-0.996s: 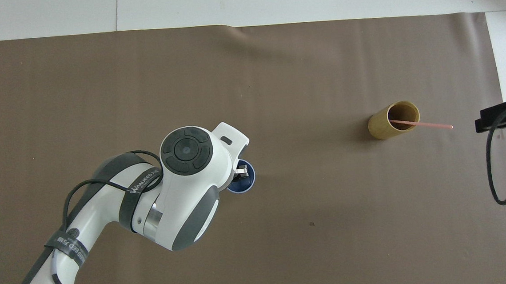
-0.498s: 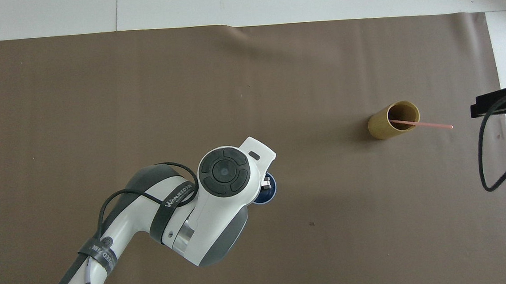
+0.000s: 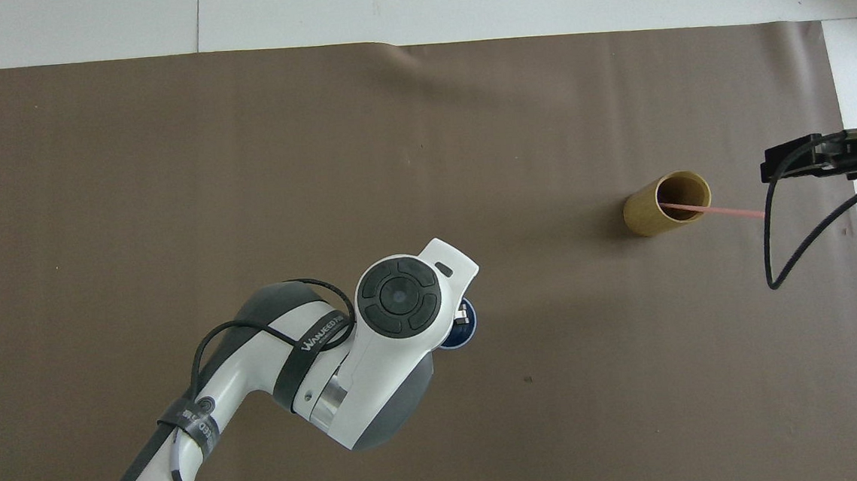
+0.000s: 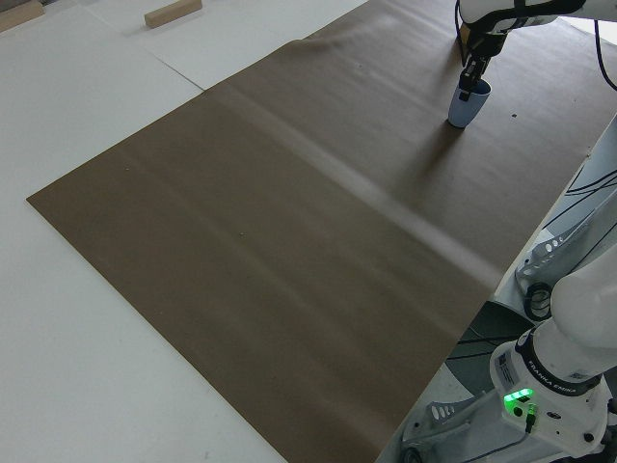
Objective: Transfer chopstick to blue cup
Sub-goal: 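Release the blue cup with the left gripper while the right gripper reaches the stick, then grasp the pink stick with the right gripper and pull it from the tan cup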
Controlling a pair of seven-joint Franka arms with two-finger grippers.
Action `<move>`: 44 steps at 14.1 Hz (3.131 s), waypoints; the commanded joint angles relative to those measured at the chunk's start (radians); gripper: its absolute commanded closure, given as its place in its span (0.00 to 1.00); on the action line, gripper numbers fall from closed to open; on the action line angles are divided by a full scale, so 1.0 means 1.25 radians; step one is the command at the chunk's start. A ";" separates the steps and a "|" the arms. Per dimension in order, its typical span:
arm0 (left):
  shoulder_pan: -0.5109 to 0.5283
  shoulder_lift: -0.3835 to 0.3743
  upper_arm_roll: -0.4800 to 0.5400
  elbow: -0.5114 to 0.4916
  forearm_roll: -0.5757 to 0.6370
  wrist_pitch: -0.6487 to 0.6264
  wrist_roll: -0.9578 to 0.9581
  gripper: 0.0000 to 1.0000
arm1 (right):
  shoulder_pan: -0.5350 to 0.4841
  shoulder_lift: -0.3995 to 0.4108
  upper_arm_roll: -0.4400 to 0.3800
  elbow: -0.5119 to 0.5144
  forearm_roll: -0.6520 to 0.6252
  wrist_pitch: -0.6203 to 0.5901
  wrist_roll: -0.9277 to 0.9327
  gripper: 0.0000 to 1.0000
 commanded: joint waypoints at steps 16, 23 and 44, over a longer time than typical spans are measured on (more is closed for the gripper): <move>0.366 -0.210 0.021 0.176 0.017 -0.284 0.479 0.00 | -0.022 0.003 0.002 -0.191 -0.016 0.140 -0.409 0.38; 0.533 -0.160 0.021 0.372 0.016 -0.473 0.662 0.00 | -0.022 0.004 0.002 -0.202 -0.037 0.142 -0.409 0.75; 0.538 -0.216 0.017 0.310 0.067 -0.518 0.690 0.00 | -0.033 -0.033 -0.005 -0.058 -0.036 -0.078 -0.398 1.00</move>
